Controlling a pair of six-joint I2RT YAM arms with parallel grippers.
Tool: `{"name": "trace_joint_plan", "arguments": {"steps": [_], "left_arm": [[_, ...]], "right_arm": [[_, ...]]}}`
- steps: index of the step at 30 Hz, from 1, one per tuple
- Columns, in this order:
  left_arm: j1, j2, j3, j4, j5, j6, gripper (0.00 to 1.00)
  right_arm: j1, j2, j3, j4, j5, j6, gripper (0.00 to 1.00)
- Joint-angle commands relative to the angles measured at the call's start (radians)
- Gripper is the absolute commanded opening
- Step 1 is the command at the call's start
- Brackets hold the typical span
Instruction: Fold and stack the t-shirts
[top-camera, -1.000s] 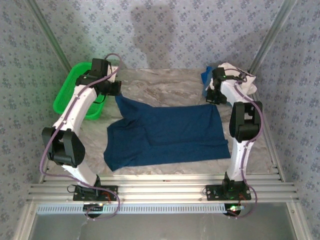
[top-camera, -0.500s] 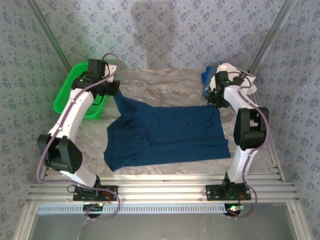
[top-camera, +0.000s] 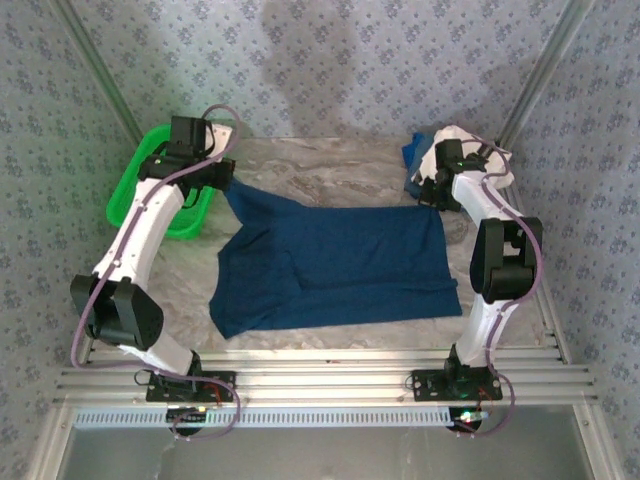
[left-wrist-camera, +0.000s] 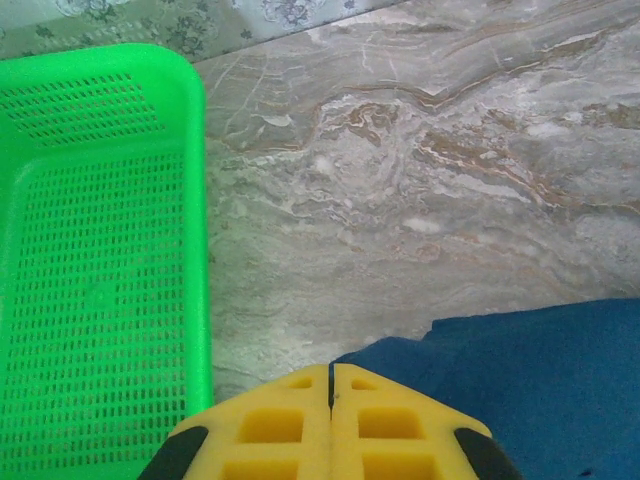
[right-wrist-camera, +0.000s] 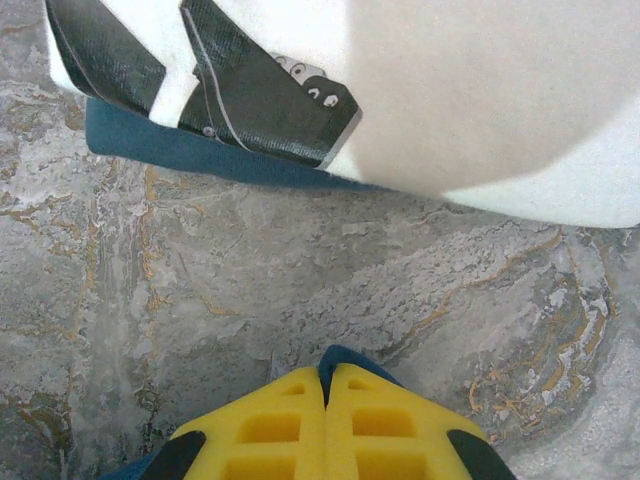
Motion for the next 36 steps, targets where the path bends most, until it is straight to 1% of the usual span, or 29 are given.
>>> {"name": "trace_joint_plan", "arguments": {"steps": [1,4,7,10,13,21,26,30,36], "left_arm": [[-0.006,0.006,0.044,0.007,-0.014,0.039,0.00],[-0.019,-0.015,0.024,-0.013,0.044,0.009,0.00],[-0.024,-0.062,-0.021,-0.035,0.102,-0.057,0.00],[-0.023,-0.136,-0.113,-0.029,0.154,-0.125,0.00],[-0.023,-0.209,-0.221,-0.016,0.169,-0.198,0.00],[-0.015,-0.386,-0.484,0.009,0.191,-0.391,0.00],[-0.012,-0.471,-0.621,0.022,0.175,-0.495,0.00],[-0.010,-0.502,-0.695,0.029,0.154,-0.532,0.00],[-0.010,-0.500,-0.778,0.048,0.149,-0.581,0.00]], "right_arm": [[-0.004,-0.035,-0.001,0.031,0.022,-0.026,0.00],[0.002,-0.073,-0.036,0.040,0.029,-0.029,0.00],[0.004,-0.125,-0.082,0.040,0.028,-0.013,0.00],[0.003,-0.182,-0.146,0.077,0.022,-0.002,0.00],[0.003,-0.225,-0.202,0.071,0.021,0.017,0.00],[0.002,-0.354,-0.394,0.091,0.008,0.081,0.03],[0.000,-0.413,-0.471,0.079,0.002,0.120,0.03],[0.002,-0.429,-0.522,0.077,-0.009,0.141,0.04],[-0.004,-0.453,-0.589,0.052,-0.007,0.198,0.03]]}}
